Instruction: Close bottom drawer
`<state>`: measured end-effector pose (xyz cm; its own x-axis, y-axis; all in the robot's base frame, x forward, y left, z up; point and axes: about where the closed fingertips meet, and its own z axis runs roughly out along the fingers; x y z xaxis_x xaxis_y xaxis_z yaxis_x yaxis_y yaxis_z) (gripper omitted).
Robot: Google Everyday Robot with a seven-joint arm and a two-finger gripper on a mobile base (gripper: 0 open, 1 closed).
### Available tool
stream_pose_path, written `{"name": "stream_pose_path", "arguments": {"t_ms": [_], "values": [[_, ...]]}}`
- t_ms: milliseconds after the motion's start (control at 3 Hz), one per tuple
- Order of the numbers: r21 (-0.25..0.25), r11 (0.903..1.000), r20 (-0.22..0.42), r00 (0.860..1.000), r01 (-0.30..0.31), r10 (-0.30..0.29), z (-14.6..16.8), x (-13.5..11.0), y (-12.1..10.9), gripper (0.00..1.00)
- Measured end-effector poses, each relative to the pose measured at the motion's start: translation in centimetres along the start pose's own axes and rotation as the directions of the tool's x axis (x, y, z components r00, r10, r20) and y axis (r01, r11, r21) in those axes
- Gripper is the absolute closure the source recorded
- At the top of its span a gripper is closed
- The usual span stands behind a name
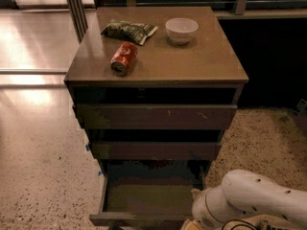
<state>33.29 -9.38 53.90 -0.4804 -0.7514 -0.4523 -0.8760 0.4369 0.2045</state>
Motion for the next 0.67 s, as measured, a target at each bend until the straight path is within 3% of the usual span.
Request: {"name": "stream_pose_path", "arguments": {"t_ms": [333,667], "values": [[0.000,1.0000,0.000,1.000,0.000,0.000,0.00,0.00,0.00,0.14],[0.000,1.0000,0.000,1.000,0.000,0.000,0.00,0.00,0.00,0.35]]}}
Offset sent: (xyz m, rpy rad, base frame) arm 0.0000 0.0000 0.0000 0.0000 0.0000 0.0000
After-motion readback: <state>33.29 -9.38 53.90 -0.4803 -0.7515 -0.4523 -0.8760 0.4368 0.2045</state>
